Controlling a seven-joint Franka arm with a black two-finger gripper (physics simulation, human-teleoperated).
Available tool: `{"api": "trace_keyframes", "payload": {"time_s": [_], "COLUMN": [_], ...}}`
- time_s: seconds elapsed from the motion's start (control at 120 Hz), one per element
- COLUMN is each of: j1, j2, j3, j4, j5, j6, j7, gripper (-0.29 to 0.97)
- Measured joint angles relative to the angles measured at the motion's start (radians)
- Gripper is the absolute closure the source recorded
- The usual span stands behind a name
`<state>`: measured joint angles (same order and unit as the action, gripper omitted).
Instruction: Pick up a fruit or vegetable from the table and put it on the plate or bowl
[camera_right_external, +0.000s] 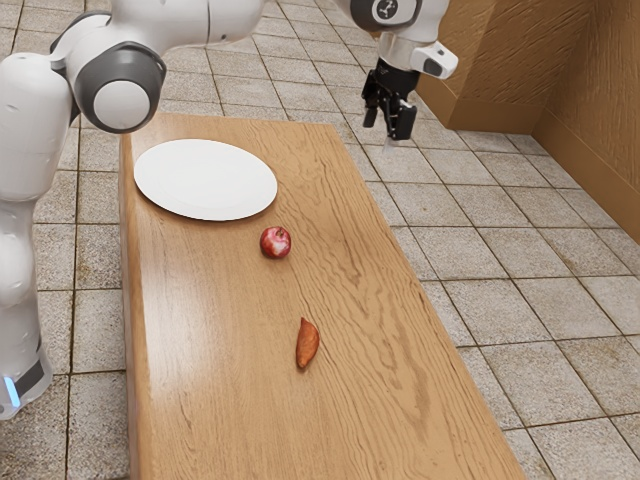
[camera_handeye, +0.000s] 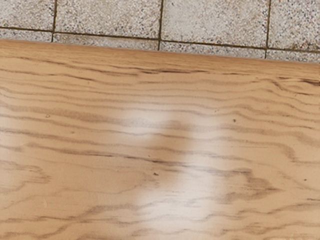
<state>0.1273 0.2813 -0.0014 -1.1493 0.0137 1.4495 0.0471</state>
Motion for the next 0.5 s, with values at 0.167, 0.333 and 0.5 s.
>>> {"api": "trace_keyframes", "payload": {"time_s": [0.167, 0.333, 0.5], "j1": [0.0, 0.001, 0.0], "j2": [0.0, -0.004, 0.0], "j3": [0.001, 0.027, 0.03], "j4": [0.0, 0.0, -0.008], "j5": [-0.002, -0.018, -0.025], "j6": [-0.002, -0.003, -0.003], "j7": [0.004, 0.003, 0.001], "gripper": [0.0, 0.0, 0.0]}}
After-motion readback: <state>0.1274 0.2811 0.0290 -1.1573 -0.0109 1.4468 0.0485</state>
